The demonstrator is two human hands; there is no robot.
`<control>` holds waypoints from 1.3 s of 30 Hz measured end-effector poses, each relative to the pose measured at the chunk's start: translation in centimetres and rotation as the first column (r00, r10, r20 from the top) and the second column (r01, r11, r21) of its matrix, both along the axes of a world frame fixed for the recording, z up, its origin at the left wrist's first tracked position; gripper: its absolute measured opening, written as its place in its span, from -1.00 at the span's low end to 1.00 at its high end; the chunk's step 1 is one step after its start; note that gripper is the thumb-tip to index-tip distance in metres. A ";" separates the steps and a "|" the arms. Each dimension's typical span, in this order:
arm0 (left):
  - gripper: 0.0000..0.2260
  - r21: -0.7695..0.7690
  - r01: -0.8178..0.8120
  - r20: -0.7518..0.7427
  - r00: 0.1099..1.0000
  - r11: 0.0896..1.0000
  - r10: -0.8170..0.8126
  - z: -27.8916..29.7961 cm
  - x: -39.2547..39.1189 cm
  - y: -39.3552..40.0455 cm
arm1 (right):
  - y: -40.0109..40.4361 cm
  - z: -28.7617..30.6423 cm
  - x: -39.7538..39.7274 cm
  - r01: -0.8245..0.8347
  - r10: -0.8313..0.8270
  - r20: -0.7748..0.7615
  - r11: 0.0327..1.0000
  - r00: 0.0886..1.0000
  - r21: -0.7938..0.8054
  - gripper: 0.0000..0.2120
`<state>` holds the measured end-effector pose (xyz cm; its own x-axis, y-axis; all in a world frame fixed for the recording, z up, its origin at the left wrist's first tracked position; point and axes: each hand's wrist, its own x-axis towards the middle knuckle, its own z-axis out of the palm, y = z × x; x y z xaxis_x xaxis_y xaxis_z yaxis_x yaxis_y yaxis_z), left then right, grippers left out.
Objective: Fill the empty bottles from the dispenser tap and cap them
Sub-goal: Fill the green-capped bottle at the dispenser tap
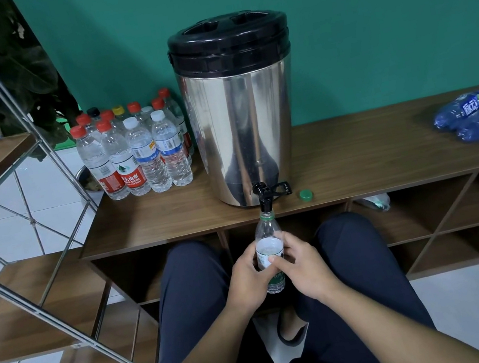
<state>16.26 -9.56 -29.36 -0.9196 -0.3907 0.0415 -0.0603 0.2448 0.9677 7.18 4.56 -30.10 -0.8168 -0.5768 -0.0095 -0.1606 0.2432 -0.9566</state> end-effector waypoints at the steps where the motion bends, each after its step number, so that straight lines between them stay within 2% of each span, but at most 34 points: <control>1: -0.58 0.000 0.000 0.001 1.000 1.000 0.000 0.0 0.0 0.0 | 0.0 0.0 0.0 0.000 0.000 0.001 1.000 1.000 -0.001 -0.50; 39: -0.59 0.004 0.001 -0.003 1.000 1.000 -0.001 0.0 0.1 0.0 | 0.0 0.5 0.3 -0.004 0.004 -0.002 0.999 1.000 -0.036 -0.51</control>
